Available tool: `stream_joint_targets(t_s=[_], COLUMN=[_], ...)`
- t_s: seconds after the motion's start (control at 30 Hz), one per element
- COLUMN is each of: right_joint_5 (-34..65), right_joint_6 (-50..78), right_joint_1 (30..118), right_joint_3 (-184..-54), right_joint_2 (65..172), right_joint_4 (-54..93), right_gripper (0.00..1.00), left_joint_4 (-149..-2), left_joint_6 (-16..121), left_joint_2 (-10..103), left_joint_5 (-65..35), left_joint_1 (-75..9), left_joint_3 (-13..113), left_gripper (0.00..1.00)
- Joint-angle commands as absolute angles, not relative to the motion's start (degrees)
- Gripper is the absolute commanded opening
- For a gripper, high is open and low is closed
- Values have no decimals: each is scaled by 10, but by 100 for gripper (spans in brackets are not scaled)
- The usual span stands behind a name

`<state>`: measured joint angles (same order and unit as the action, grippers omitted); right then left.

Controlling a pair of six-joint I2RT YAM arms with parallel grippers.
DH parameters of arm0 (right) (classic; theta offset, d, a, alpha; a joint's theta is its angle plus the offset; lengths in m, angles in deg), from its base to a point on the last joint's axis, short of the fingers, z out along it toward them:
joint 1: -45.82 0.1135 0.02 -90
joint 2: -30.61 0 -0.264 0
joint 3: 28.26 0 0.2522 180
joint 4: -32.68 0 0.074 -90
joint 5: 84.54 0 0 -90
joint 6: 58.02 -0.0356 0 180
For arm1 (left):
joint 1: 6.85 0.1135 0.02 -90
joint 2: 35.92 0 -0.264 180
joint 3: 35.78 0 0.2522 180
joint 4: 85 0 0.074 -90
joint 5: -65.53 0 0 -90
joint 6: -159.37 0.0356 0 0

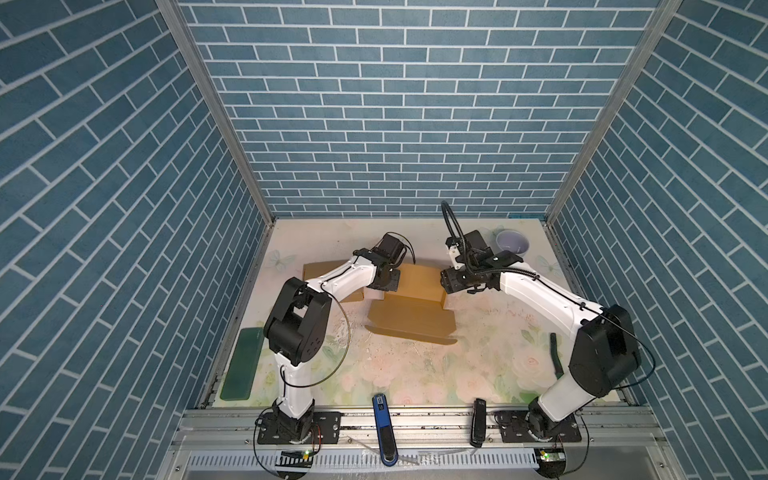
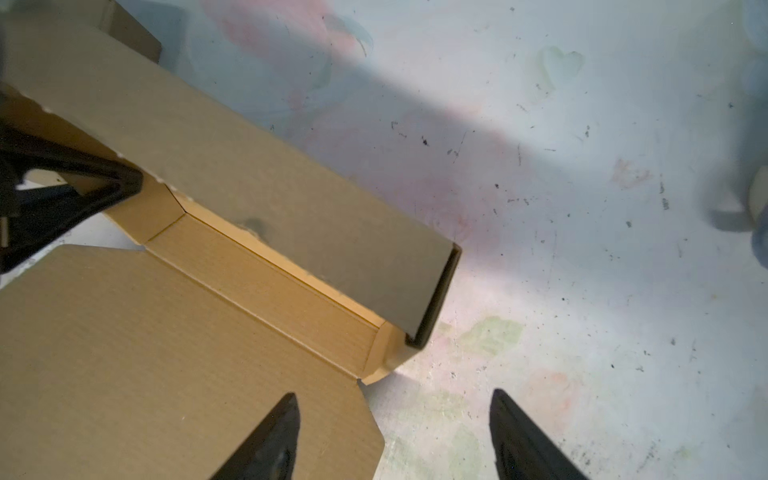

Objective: Fold the paper box
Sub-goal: 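Lift both walls upward with both grippers to raise the box sides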

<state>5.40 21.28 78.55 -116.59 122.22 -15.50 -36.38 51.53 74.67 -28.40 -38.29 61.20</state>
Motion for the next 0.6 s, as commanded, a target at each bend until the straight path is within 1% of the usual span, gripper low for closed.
stream_joint_targets(t_s=[0.0, 0.1, 0.13, 0.23, 0.33, 0.57], right_joint_5=[77, 102, 101, 140, 164, 152], right_joint_6=[213, 237, 248, 290, 328, 358], right_joint_1=[777, 777, 778, 777, 777, 775], right_joint_3=[-1171, -1186, -1189, -1202, -1219, -1249], right_joint_2=[1186, 1189, 1193, 1218, 1256, 1341], right_joint_4=[-158, -144, -135, -118, -111, -86], right_gripper=[69, 65, 64, 64, 64, 63], left_joint_4=[-307, -271, -256, -215, -206, -217], left_joint_6=[545, 563, 571, 589, 599, 609], left_joint_2=[771, 796, 806, 832, 838, 829], left_joint_5=[-258, -231, -225, -215, -205, -190], left_joint_1=[-377, -376, -376, -375, -376, -375], left_joint_3=[645, 680, 695, 736, 750, 752], left_gripper=[0, 0, 0, 0, 0, 0])
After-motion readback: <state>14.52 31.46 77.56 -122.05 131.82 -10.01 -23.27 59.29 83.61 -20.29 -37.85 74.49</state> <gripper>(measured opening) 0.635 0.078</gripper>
